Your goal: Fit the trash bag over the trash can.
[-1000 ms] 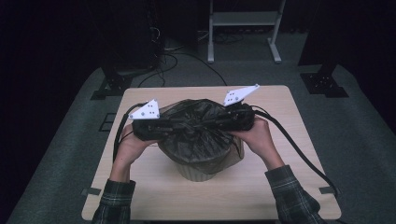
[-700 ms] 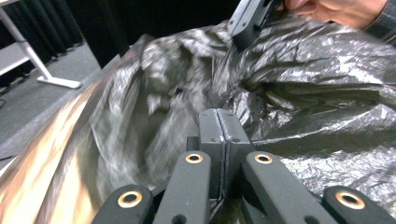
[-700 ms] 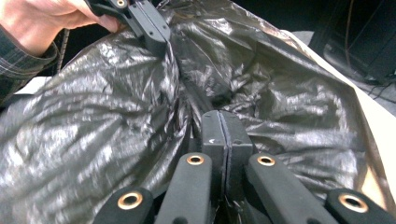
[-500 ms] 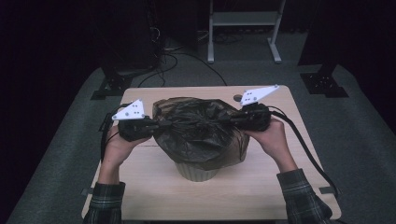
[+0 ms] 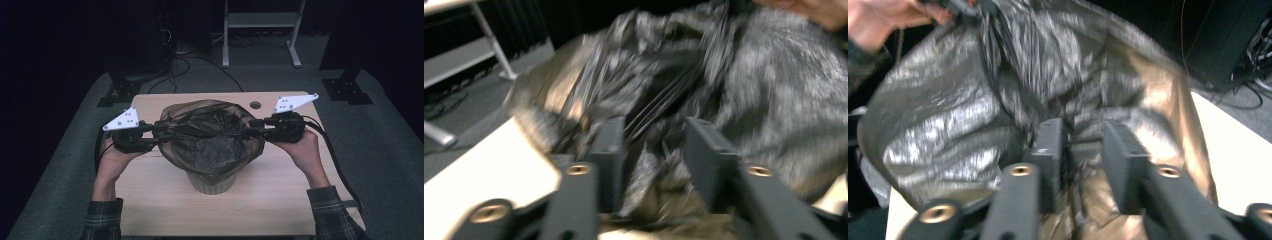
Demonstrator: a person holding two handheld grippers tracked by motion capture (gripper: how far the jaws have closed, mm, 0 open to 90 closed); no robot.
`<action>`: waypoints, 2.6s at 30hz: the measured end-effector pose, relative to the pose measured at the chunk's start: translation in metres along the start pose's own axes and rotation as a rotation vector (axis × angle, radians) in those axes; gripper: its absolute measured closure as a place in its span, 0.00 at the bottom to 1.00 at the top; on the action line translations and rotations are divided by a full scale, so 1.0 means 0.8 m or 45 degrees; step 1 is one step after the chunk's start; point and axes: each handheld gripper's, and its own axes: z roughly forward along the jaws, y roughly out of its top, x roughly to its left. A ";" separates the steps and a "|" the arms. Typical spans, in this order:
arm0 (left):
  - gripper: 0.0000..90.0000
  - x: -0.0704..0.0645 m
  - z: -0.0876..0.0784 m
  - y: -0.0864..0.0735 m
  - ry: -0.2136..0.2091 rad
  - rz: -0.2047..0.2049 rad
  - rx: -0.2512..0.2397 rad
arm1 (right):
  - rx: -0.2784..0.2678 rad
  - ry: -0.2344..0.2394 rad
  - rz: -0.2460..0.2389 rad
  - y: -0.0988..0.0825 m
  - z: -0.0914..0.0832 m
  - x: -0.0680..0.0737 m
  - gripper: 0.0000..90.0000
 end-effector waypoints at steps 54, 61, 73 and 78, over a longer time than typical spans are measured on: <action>1.00 0.035 0.042 0.021 0.140 -0.091 0.174 | 0.165 0.140 -0.054 0.000 0.020 0.009 1.00; 0.99 0.042 0.023 0.002 0.181 -0.163 0.128 | 0.133 0.110 -0.017 -0.006 -0.003 -0.002 0.99; 0.43 0.023 0.002 -0.006 0.086 -0.216 -0.027 | -0.006 0.041 0.009 -0.011 -0.023 0.003 0.51; 0.29 0.000 -0.017 -0.006 0.078 -0.202 -0.097 | -0.013 0.036 0.008 -0.020 -0.032 0.017 0.46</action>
